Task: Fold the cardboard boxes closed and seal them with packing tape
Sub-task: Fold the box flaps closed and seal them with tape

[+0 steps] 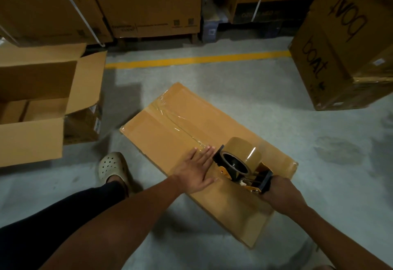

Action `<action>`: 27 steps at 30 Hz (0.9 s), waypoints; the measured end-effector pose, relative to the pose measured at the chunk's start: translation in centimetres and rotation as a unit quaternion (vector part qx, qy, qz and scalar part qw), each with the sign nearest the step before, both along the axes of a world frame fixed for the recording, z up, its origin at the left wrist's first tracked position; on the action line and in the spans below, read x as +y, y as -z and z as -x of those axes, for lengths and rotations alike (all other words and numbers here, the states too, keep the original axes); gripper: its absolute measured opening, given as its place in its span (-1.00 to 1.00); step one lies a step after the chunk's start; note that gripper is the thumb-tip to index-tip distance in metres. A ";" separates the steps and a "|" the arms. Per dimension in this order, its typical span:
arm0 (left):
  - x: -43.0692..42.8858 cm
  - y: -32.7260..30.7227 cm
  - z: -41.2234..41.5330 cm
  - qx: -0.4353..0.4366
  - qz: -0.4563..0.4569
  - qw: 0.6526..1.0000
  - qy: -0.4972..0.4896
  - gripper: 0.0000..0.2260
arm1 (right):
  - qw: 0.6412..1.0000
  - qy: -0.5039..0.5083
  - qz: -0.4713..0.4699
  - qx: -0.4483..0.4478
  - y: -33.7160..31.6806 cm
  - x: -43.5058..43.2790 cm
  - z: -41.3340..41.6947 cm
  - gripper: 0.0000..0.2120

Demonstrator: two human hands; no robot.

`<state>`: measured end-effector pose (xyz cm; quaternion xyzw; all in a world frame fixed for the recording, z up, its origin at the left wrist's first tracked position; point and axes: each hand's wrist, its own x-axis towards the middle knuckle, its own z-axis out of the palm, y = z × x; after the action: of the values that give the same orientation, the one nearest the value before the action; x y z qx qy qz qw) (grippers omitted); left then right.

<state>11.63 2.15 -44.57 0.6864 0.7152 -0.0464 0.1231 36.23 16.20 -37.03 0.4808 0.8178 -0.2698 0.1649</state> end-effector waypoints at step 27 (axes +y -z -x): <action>2.1 -1.1 -0.5 0.053 0.021 0.998 0.013 -0.25 | 1.000 -0.007 -0.022 -0.018 -2.4 0.9 2.4 -0.82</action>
<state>12.12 4.25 -43.48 0.6895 0.7106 -0.0992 0.0986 33.87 17.10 -34.59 0.4830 0.8241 -0.2419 0.1705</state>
